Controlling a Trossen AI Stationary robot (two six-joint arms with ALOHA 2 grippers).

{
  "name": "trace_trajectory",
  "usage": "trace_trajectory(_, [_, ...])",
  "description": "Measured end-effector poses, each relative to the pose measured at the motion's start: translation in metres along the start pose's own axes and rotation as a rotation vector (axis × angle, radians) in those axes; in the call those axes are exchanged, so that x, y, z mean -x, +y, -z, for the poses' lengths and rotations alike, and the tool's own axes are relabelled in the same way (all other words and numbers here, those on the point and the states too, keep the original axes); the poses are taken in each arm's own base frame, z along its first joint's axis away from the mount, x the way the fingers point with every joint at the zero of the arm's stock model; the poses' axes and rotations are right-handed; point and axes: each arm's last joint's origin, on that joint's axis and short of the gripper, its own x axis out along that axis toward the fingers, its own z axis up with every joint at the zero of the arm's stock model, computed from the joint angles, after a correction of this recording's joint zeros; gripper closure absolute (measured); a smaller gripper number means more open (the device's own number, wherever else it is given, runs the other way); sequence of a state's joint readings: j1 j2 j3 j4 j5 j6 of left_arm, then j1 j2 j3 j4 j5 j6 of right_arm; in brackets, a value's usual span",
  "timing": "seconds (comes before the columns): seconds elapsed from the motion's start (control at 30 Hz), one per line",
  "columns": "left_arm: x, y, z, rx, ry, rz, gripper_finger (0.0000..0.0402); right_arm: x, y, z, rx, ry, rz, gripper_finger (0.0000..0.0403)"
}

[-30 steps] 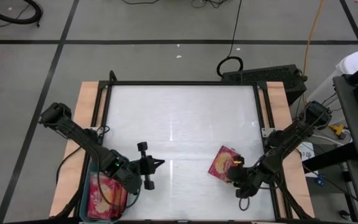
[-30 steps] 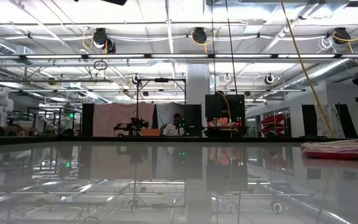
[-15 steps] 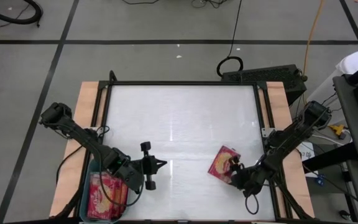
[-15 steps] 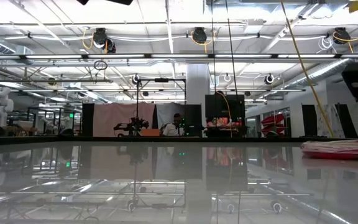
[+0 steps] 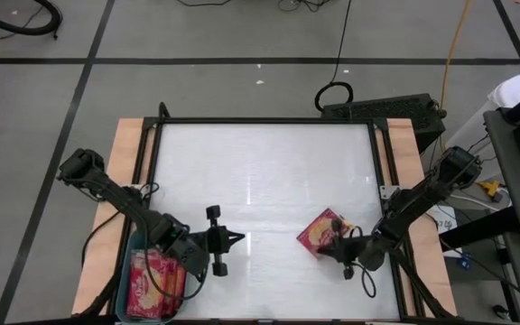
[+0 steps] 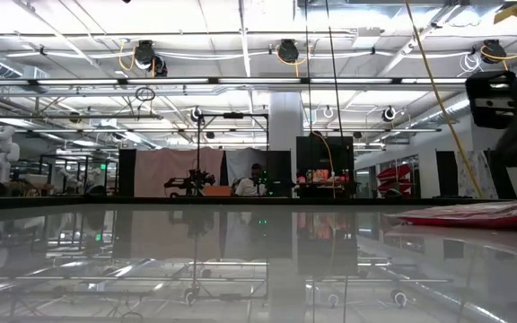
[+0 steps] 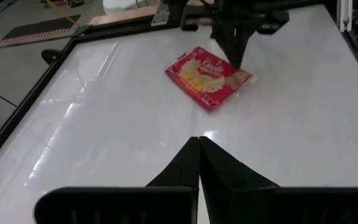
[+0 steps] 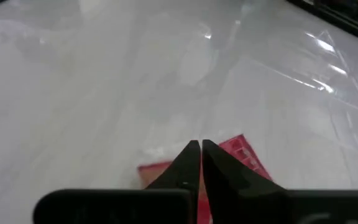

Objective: Sort popcorn bags into baskets
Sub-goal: Put the red popcorn bag into the blue bin

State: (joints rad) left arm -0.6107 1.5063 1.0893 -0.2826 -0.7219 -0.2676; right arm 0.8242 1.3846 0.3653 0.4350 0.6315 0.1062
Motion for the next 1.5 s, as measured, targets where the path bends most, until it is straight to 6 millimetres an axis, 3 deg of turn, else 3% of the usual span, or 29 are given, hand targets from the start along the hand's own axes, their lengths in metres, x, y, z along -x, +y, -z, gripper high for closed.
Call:
trace_trajectory(0.17, [0.000,0.000,-0.002,0.008,-0.012,0.005,0.0394,-0.002,0.004,-0.012,-0.010,-0.020,-0.114,0.0382])
trace_trajectory(0.33, [0.000,0.000,-0.002,-0.002,-0.014,0.010,0.0394,-0.003,0.009,-0.023,-0.004,0.049,-0.179,0.0330])
trace_trajectory(0.53, [0.000,-0.001,-0.002,-0.006,-0.017,0.011,0.0394,-0.004,0.008,-0.013,0.010,0.156,-0.163,0.0238])
trace_trajectory(0.67, [0.000,0.000,-0.002,-0.006,-0.017,0.010,0.0394,-0.011,0.009,-0.005,0.077,0.194,-0.127,0.0216])
trace_trajectory(0.8, [-0.002,0.002,-0.003,0.000,-0.015,0.002,0.0394,-0.021,0.010,0.003,0.133,0.227,-0.090,0.0239])
trace_trajectory(1.0, [-0.004,0.004,-0.003,0.002,-0.014,-0.003,0.0394,-0.028,0.010,0.003,0.209,0.183,-0.018,0.0367])
trace_trajectory(1.07, [-0.004,0.004,-0.003,0.002,-0.014,-0.003,0.0394,-0.029,0.009,0.001,0.209,0.162,0.002,0.0392])
trace_trajectory(1.4, [-0.019,-0.005,0.001,-0.064,-0.022,0.000,0.0392,-0.039,-0.009,-0.031,-0.053,-0.103,0.187,0.0400])
trace_trajectory(1.5, [-0.030,-0.010,-0.001,-0.082,-0.055,0.012,0.0373,-0.041,-0.018,-0.040,-0.150,-0.181,0.254,0.0402])
